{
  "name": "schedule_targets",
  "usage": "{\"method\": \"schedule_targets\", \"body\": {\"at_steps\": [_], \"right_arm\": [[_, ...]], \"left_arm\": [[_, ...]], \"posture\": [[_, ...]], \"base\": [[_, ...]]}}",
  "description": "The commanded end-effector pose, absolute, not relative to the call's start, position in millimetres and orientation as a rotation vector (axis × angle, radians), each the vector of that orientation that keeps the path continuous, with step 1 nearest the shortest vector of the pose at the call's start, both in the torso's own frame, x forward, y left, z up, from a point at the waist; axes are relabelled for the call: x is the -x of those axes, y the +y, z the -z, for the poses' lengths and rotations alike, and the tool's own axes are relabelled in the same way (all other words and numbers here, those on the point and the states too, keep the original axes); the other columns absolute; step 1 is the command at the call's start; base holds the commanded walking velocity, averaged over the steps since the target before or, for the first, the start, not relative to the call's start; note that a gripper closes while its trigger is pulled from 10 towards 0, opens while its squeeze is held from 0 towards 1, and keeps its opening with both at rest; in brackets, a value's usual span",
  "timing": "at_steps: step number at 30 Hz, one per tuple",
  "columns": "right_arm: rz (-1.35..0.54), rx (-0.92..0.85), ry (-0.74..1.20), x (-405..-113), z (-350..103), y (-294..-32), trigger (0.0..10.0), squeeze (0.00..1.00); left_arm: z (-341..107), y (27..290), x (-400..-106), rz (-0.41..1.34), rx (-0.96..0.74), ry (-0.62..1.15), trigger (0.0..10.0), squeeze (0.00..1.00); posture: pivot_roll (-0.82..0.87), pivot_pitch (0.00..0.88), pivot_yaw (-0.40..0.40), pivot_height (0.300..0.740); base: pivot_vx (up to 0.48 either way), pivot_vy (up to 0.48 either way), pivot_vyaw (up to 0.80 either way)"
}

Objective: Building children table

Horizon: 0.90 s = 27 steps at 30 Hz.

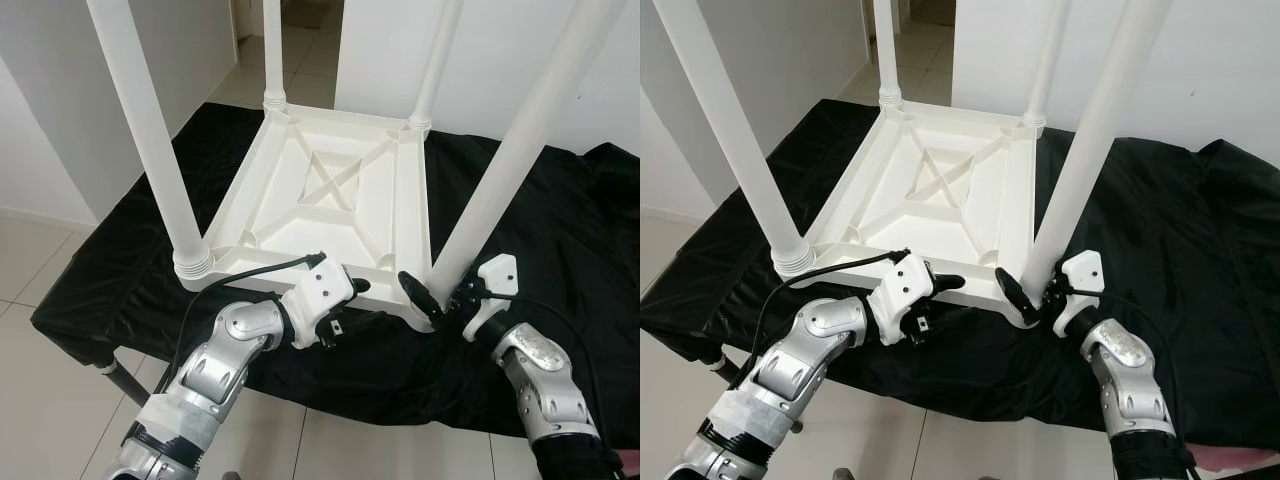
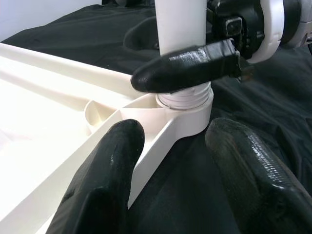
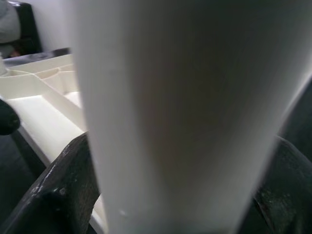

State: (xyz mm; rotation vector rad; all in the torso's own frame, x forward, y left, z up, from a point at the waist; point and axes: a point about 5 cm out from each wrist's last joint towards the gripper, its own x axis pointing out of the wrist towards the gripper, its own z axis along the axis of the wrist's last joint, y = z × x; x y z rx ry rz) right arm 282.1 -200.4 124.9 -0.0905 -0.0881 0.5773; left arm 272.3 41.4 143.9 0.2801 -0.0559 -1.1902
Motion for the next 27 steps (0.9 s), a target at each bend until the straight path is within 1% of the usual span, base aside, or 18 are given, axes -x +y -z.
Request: {"method": "schedule_targets", "body": {"at_steps": [1,2,4,5,12,18,19,25,27], "right_arm": [[-0.599,0.093,-0.077,-282.5,-122.9,-201.1,10.0,0.0],[-0.628,0.1,-0.067,-285.4,-122.8,-200.8,5.8,0.0],[-0.628,0.1,-0.067,-285.4,-122.8,-200.8,5.8,0.0],[-0.667,0.116,-0.05,-291.4,-121.1,-200.4,0.0,0.0],[-0.703,0.103,-0.045,-292.9,-116.6,-200.3,0.0,0.0],[-0.695,0.094,-0.045,-291.8,-116.1,-203.0,0.0,0.0],[-0.678,0.088,-0.046,-291.1,-116.6,-203.6,10.0,0.0],[-0.622,0.021,-0.069,-287.3,-117.0,-200.5,10.0,0.0],[-0.52,-0.015,-0.083,-286.3,-117.7,-198.2,10.0,0.0]], "left_arm": [[-142.8,42.3,-273.9,1.193,-0.289,-0.048,10.0,0.0],[-143.2,41.6,-274.0,1.196,-0.289,-0.05,10.0,0.0],[-143.2,41.6,-274.0,1.196,-0.289,-0.05,10.0,0.0],[-143.8,40.7,-274.6,1.198,-0.289,-0.052,10.0,0.0],[-144.6,41.7,-275.0,1.186,-0.282,-0.052,10.0,0.0],[-144.1,41.1,-273.9,1.186,-0.277,-0.05,10.0,0.0],[-144.2,40.8,-273.8,1.186,-0.277,-0.051,10.0,0.0],[-144.7,39.6,-274.6,1.185,-0.276,-0.052,10.0,0.0],[-144.5,40.0,-275.1,1.181,-0.278,-0.052,10.0,0.0]], "posture": [[-0.07,0.0,-0.016,0.74],[-0.07,0.0,-0.015,0.74],[-0.07,0.0,-0.015,0.74],[-0.07,0.0,-0.018,0.74],[-0.06,0.0,-0.023,0.74],[-0.07,0.0,-0.022,0.74],[-0.07,0.0,-0.023,0.74],[-0.07,0.0,-0.023,0.74],[-0.08,0.0,-0.022,0.74]], "base": [[0.0,0.0,0.0],[0.0,0.0,0.0],[0.0,0.0,0.0],[0.0,0.0,0.0],[0.0,0.0,0.0],[0.0,0.0,0.0],[0.0,0.0,0.0],[0.0,0.0,0.0],[0.0,0.0,0.0]]}}
